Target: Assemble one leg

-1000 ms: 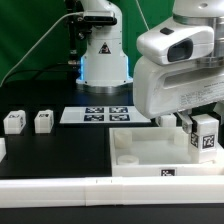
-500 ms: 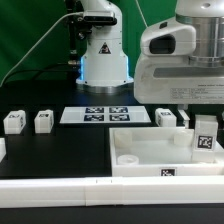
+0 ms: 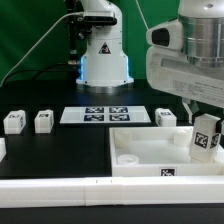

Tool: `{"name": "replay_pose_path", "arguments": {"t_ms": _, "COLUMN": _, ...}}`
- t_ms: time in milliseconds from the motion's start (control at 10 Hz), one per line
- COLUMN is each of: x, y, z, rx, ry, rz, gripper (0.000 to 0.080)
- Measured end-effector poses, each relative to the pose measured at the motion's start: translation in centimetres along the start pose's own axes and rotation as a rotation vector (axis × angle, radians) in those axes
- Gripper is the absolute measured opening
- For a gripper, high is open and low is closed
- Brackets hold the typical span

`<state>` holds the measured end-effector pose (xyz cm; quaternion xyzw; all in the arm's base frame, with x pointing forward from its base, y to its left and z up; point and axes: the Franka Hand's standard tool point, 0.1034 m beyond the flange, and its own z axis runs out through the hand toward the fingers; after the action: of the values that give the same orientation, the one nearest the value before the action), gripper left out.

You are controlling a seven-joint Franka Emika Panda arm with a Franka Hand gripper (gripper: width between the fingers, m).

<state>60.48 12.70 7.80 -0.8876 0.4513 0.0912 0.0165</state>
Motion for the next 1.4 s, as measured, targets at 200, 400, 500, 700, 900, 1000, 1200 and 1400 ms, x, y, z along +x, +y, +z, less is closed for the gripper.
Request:
{"name": "replay_pose_path", "arguments": {"t_ms": 200, "x": -0.08, "y": -0.13, "z": -0.01, "rx": 0.004, "ry": 0.001, "rz": 0.147, "gripper": 0.0295}}
{"name": "replay_pose_path", "arguments": {"t_ms": 400, "x": -0.02, "y": -0.28, "z": -0.07, "rx": 0.013, "ry": -0.003, "rz": 0.342, "gripper": 0.0295}}
{"name": "replay_pose_path", "arguments": {"t_ms": 500, "x": 0.00, "y": -0.30, "z": -0.08, "rx": 0.015, "ry": -0.002, "rz": 0.362, "gripper": 0.0295}}
{"name": "replay_pose_path", "arguments": {"t_ms": 700, "x": 0.00, "y": -0.29, "z": -0.07, "rx": 0.014, "ry": -0.002, "rz": 0.355, "gripper": 0.0308}}
{"name": "replay_pose_path", "arguments": {"t_ms": 900, "x": -0.04, "y": -0.30, "z": -0.03, "rx": 0.014, "ry": -0.002, "rz": 0.278, "gripper": 0.0513}}
{"name": "replay_pose_path", "arguments": {"t_ms": 1000, "x": -0.09, "y": -0.32, "z": -0.03, "rx": 0.014, "ry": -0.002, "rz": 0.273, "gripper": 0.0513}}
{"name": "replay_pose_path", "arguments": {"t_ms": 1200, "x": -0.04, "y": -0.29, "z": 0.00, "rx": 0.012, "ry": 0.001, "rz": 0.065, "gripper": 0.0641}}
{"name": "replay_pose_path", "arguments": {"t_ms": 1400, "x": 0.08, "y": 0.35, "z": 0.10, "rx": -0.026, "ry": -0.007, "rz": -0.220, "gripper": 0.0648}}
